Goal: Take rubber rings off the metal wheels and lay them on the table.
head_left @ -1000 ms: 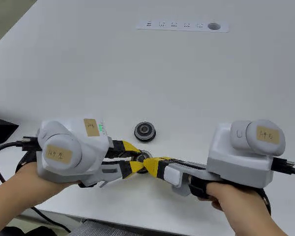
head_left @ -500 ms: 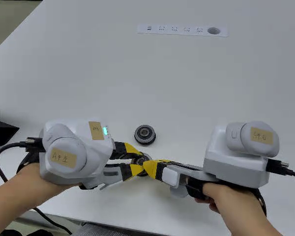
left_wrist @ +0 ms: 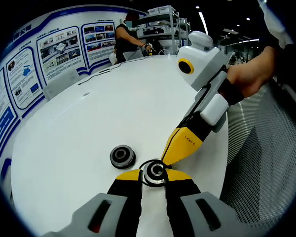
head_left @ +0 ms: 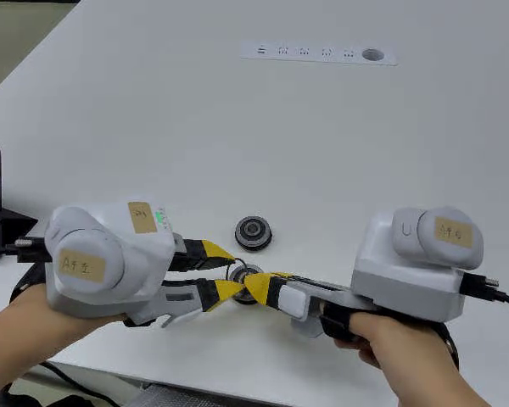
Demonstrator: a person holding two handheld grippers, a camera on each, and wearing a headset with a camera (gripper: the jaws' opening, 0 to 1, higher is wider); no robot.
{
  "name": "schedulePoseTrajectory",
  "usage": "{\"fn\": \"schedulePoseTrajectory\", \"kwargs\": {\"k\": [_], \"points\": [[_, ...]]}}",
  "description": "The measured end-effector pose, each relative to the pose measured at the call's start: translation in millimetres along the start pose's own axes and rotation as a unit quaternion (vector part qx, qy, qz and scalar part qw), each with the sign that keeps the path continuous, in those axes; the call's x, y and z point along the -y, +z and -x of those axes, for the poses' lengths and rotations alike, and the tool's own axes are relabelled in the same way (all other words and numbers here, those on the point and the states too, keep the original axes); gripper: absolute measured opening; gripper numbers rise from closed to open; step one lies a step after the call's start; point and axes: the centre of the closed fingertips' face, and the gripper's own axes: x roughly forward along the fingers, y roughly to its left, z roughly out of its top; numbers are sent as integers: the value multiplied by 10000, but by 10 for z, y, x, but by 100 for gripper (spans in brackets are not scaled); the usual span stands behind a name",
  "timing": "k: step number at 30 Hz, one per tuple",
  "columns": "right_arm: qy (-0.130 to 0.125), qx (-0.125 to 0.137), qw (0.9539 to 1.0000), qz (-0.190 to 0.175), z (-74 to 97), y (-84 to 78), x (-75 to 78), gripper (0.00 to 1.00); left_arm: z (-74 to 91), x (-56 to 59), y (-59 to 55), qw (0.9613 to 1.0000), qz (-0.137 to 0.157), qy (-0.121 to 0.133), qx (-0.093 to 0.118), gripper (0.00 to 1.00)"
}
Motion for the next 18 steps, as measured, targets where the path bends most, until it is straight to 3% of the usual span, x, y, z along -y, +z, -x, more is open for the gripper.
{"fn": "schedulePoseTrajectory", "kwargs": {"k": [8, 12, 18], "points": [[-13, 296, 9993, -212, 106, 153, 45, 2, 51, -32, 92, 9998, 66, 123, 152, 18], [-288, 597, 9962, -558, 224, 244, 218, 2, 58, -37, 135, 9996, 83, 150, 216, 18], [-669, 773, 9908, -888, 423, 225, 496, 2, 48, -36, 164, 9995, 79, 147, 253, 18]]}}
